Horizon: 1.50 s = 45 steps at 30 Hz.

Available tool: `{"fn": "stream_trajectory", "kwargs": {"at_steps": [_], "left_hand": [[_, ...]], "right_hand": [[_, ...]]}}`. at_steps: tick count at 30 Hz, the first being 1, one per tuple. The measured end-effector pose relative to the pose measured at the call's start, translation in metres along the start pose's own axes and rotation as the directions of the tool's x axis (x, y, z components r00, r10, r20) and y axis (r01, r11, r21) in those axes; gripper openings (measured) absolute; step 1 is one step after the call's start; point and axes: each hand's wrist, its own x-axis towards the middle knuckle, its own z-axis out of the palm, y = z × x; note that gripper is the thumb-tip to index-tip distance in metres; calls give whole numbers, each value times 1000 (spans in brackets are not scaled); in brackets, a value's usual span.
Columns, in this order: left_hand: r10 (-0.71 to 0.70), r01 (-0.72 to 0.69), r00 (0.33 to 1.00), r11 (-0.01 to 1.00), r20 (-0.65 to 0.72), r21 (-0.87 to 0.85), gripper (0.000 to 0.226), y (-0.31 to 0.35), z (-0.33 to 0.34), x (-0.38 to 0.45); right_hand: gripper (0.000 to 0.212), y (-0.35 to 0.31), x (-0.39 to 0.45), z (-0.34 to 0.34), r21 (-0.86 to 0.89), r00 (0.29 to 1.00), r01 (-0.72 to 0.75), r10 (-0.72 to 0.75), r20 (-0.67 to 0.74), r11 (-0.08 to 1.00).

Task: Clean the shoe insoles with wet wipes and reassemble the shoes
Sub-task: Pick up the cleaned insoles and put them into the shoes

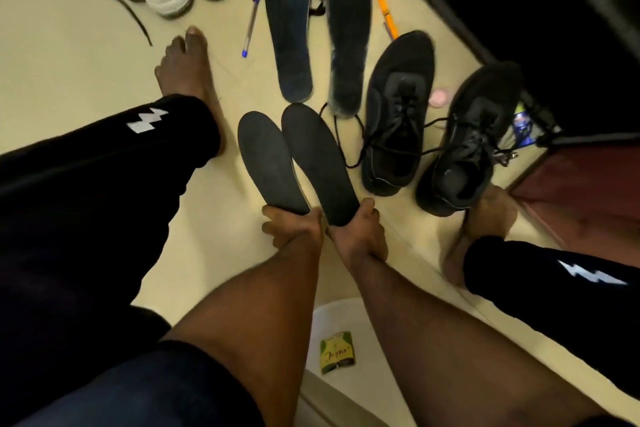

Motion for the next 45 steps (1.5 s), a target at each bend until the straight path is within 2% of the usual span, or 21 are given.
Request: {"fn": "stream_trajectory", "kwargs": {"at_steps": [3, 7, 12, 14, 17, 18, 20, 21, 25, 29, 32, 38, 45], "left_hand": [[24, -25, 999, 999, -26, -22, 83, 18, -9, -37], [138, -143, 988, 987, -71, -74, 85, 43, -24, -102], [372, -377, 926, 922, -62, -94, 89, 80, -37, -191], [507, -508, 861, 860, -38, -44, 94, 96, -34, -220], [720, -721, 691, 682, 59, 121, 102, 120, -20, -252], [770, -774, 630, 609, 105, 174, 102, 127, -11, -262], [813, -828, 553, 513, 181, 226, 103, 138, 7, -278], [815, -836, 542, 499, 202, 229, 103, 143, 15, -285], [793, -817, 574, 537, 205, 211, 101, 148, 44, -289], [765, -786, 613, 565, 197, 251, 101, 117, 55, -265], [767, -786, 611, 558, 197, 266, 100, 103, 58, -251], [849, -856, 494, 438, 187, 273, 95, 139, 62, -255], [902, -908, 381, 323, 205, 268, 98, 208, 88, -269]], "right_hand": [[72, -1, -21, -34, 24, 996, 68, -67, -55, 997], [73, -1, -55, -91, 113, 981, 151, -135, -139, 982], [63, 13, -89, -173, 284, 940, 231, -139, -310, 931], [65, 22, -90, -204, 411, 933, 228, -78, -351, 883], [63, 40, -78, -247, 591, 908, 221, 58, -415, 776], [62, 47, -71, -261, 639, 894, 213, 117, -433, 739], [62, 58, -56, -279, 715, 884, 164, 220, -412, 679], [63, 61, -48, -286, 749, 877, 147, 265, -401, 646], [77, 68, -5, -296, 805, 830, 83, 407, -382, 587], [74, 55, 1, -295, 852, 843, 75, 423, -332, 518], [70, 49, 9, -285, 837, 829, 87, 427, -362, 540], [70, 41, 11, -272, 834, 843, 83, 408, -351, 546], [67, 35, 35, -308, 860, 818, 44, 476, -322, 508]]}}
